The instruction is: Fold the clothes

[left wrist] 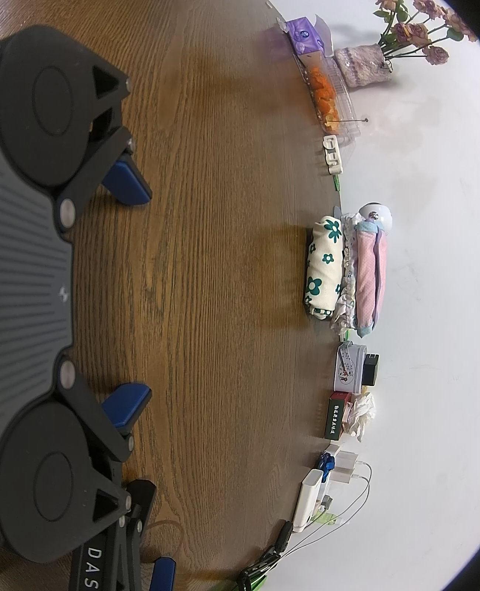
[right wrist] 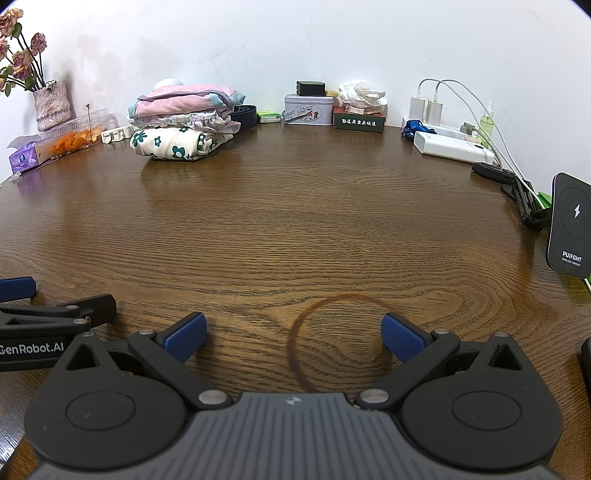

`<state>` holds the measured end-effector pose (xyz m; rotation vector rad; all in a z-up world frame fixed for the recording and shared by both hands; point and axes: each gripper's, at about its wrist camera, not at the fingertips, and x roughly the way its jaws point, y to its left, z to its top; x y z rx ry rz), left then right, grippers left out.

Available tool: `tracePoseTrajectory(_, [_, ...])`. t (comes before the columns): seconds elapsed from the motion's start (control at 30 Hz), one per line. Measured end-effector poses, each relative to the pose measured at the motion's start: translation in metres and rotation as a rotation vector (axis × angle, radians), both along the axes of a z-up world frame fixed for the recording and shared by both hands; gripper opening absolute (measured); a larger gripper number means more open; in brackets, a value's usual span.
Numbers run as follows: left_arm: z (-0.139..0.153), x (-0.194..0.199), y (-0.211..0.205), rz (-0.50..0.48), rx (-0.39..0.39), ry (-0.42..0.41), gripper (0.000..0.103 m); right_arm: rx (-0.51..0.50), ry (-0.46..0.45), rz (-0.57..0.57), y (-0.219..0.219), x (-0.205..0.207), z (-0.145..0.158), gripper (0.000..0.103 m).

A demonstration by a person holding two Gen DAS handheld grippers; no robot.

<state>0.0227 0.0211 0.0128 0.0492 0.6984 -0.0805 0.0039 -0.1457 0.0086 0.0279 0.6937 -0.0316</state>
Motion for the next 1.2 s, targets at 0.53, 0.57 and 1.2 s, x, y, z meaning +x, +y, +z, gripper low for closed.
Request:
tracePoseTrajectory(0.53, [0.000,0.000,0.000,0.000,0.000,0.000,0.103,0.000,0.000,0.000,0.000,0.000,0.000,0.102])
tracePoseTrajectory(0.57, [0.000,0.000,0.000,0.000,0.000,0.000,0.103,0.000,0.000,0.000,0.000,0.000,0.000,0.103])
tracePoseTrajectory(1.2, [-0.001,0.017,-0.006,-0.038,-0.006,0.002,0.103,0.000,0.000,0.000,0.000,0.000,0.000,0.102])
